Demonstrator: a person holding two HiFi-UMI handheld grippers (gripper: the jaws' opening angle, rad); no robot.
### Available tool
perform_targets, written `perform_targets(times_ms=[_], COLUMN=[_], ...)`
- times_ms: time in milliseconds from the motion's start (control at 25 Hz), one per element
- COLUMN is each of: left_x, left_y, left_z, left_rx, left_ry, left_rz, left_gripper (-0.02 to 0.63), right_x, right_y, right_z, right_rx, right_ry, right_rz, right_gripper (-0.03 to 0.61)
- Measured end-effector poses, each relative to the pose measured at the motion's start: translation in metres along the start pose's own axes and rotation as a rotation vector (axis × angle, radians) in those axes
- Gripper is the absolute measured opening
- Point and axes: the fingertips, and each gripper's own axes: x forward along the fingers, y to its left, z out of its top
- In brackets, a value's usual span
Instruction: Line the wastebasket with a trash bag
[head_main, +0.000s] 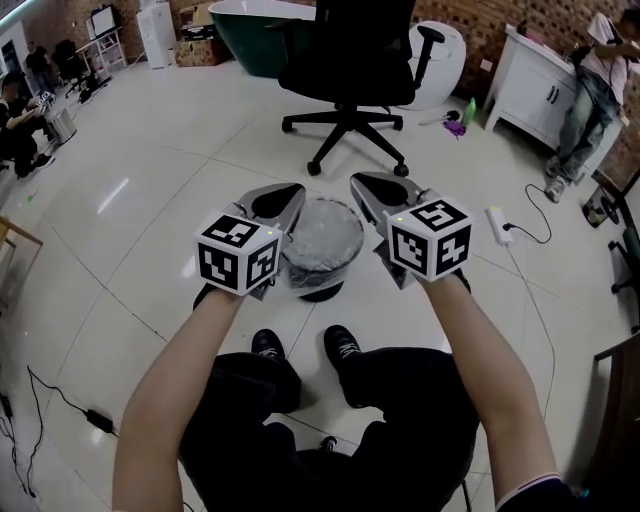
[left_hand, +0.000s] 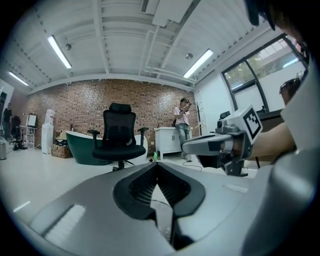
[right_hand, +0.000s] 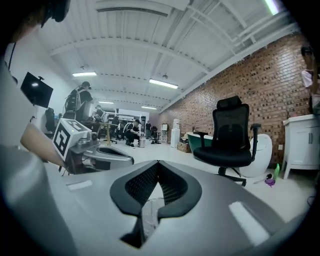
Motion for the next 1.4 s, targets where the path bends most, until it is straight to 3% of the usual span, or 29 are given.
perform_targets(times_ms=[240, 480, 1400], left_x=[-0.009, -0.018, -0.043], left_y=[-0.020, -0.038, -0.047], left_z=[-0.010, -0.015, -0.021], left_rx=[0.024, 0.038, 0.026], left_ry=[-0.010, -0.018, -0.028], left_rz=[0.005, -0.032, -0.074], left_gripper=[0.012, 0.012, 0.012], right_x=[-0.012, -0.032, -0.041], right_y=[0.023, 0.034, 0.066], right_z=[-0.019, -0.025, -0.029], right_rx=[-0.041, -0.009, -0.013], right_ry=[-0.005, -0.038, -0.027], right_rz=[-0.022, -0.006, -0.033], right_gripper=[0.002, 0.002, 0.000])
